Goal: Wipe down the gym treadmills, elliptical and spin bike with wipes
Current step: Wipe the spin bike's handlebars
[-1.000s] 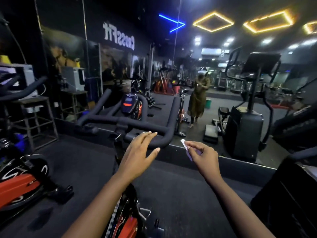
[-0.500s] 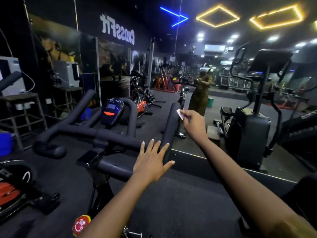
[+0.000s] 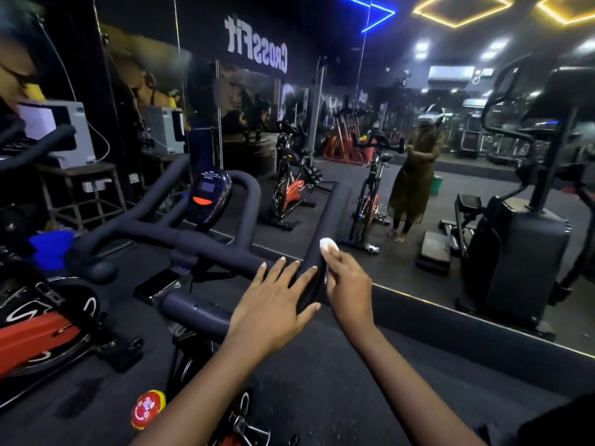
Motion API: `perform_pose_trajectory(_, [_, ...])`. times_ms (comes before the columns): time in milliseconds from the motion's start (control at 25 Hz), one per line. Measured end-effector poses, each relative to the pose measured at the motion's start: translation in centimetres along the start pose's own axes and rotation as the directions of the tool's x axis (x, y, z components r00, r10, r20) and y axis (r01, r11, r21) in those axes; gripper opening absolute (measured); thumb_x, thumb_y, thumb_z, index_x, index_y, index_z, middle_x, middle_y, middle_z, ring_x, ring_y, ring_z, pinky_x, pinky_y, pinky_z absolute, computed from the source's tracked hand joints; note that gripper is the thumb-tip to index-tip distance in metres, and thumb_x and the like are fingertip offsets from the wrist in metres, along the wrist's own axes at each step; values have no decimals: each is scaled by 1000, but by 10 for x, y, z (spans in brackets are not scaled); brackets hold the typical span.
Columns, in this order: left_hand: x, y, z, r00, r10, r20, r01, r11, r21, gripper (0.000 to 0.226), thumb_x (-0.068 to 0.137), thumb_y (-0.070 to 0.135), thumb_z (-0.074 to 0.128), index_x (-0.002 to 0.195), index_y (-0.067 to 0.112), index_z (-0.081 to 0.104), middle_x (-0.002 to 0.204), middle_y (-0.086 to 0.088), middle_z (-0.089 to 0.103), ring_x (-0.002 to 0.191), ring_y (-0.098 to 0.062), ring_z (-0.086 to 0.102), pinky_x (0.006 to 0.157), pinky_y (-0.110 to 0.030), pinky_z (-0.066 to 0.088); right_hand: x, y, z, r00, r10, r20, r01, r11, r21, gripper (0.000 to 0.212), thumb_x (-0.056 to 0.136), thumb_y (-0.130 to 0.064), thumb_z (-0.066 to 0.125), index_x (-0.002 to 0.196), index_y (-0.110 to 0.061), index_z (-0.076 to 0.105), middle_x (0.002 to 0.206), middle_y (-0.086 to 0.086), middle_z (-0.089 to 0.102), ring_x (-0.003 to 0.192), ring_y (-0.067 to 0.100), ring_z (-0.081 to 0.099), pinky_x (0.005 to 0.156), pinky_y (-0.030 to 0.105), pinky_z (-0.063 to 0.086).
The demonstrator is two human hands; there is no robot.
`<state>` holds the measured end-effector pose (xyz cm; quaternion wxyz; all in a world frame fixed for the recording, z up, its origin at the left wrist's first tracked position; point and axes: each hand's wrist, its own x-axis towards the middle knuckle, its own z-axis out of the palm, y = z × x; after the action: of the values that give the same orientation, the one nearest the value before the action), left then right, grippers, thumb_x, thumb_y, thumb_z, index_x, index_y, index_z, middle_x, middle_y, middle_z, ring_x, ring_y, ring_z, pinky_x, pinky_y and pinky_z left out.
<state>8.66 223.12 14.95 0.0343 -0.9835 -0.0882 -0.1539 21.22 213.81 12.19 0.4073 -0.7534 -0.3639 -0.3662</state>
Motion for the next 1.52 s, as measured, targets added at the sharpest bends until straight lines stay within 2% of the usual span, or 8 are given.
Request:
perform_pose_trajectory(280, [1,-1,5,1000,0,-13,1,999,53,88,70,66,-14,151,35,0,159,4,12,147,-17,2,119,-38,3,74,19,-24,982,-169,82,163,984,69,40,74,9,60,110,-7,68,108,9,69,96,22,65,87,22,43])
perform_pose_trajectory(440, [-1,0,-1,999,12,-51,-11,1000,22,67,92,61,14,151,29,20,156,1,26,146,-18,16,120,-38,4,97,6,-1,930,-295,219,288,956,61,40,73,11,59,106,-6,70,104,10,71,92,25,68,82,25,46])
perform_pose_trajectory(560, [-21,2,1,954,40,-297,-52,998,-32,54,90,48,33,130,21,56,131,-1,58,127,-19,50,112,-40,26,69,-19,6,886,-399,238,326,899,291,32,77,5,63,104,-9,72,101,5,72,92,13,67,83,18,48])
perform_pose_trajectory(760, [-73,-3,8,778,-325,-539,57,889,-454,54,87,43,49,137,21,47,147,0,39,141,-14,28,118,-38,16,57,-70,13,748,-491,447,177,796,578,36,75,2,57,106,-9,71,103,6,71,93,-2,58,78,1,39])
perform_pose_trajectory(920, [-99,-15,11,608,-693,-388,245,628,-738,107,64,67,69,149,31,13,158,1,14,145,-9,10,117,-35,14,47,-108,36,584,-633,508,249,735,630,41,74,6,53,107,-10,71,101,6,72,84,-6,60,72,0,36])
perform_pose_trajectory(1080, [-102,-33,20,578,-791,-200,360,467,-808,126,56,41,86,152,19,6,159,-4,11,146,-15,13,114,-23,14,38,-126,47,516,-719,466,335,670,663,30,82,1,56,107,-9,71,104,7,71,97,14,64,84,16,46])
perform_pose_trajectory(1280, [-102,-35,26,599,-788,-143,363,426,-828,121,58,36,87,152,21,12,157,-3,17,143,-13,19,105,-12,13,25,-99,21,486,-774,406,456,620,638,36,78,-1,52,104,-15,73,100,3,69,91,11,61,74,26,52])
perform_pose_trajectory(1520, [-103,-36,26,604,-784,-144,356,428,-831,121,57,36,88,151,22,13,156,-1,17,142,-11,21,102,-10,14,40,-85,-18,314,-848,427,526,530,665,33,81,-13,45,96,-12,75,95,3,71,85,12,65,71,27,51])
